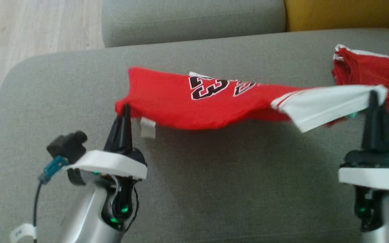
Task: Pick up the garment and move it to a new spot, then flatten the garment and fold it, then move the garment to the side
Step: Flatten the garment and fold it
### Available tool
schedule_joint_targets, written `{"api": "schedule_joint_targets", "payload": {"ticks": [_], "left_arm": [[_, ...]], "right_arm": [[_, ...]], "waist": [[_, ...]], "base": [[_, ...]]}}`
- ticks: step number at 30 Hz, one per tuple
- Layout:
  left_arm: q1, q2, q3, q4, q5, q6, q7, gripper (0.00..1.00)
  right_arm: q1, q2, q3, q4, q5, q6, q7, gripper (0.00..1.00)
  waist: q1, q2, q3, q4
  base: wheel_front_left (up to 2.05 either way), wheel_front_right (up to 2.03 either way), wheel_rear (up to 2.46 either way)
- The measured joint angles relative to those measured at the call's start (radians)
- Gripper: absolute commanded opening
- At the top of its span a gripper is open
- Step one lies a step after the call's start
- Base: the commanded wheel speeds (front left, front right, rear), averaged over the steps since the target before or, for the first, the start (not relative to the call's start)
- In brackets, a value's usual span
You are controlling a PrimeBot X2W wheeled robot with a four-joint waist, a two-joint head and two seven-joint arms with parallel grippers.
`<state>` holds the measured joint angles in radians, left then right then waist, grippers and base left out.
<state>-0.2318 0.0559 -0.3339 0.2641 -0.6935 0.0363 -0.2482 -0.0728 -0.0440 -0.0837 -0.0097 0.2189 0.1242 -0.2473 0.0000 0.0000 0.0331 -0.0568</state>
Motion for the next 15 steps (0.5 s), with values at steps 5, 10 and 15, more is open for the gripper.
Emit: {"api": "schedule_joint_targets", "payload": {"ticks": [5, 10, 15], "left_arm": [[0.004, 0.033, -0.005, -0.241, 0.043, 0.033, 0.015, 0.00], [-0.009, 0.091, -0.006, -0.488, 0.098, 0.066, 0.084, 0.00], [-0.116, 0.144, -0.005, -0.691, 0.157, 0.092, 0.176, 0.00]], "right_arm": [[0.000, 0.000, -0.020, -0.174, 0.018, 0.000, -0.004, 0.00], [-0.003, 0.000, -0.044, -0.341, 0.022, 0.000, -0.008, 0.00], [-0.053, 0.000, -0.059, -0.480, 0.015, 0.000, 0.003, 0.00]], "waist": [[0.0000, 0.0000, -0.032, 0.007], [0.0000, 0.0000, -0.046, 0.006], [0.0000, 0.0000, -0.041, 0.000]], "base": [[0.00, 0.00, 0.00], [0.00, 0.00, 0.00], [0.00, 0.00, 0.00]]}}
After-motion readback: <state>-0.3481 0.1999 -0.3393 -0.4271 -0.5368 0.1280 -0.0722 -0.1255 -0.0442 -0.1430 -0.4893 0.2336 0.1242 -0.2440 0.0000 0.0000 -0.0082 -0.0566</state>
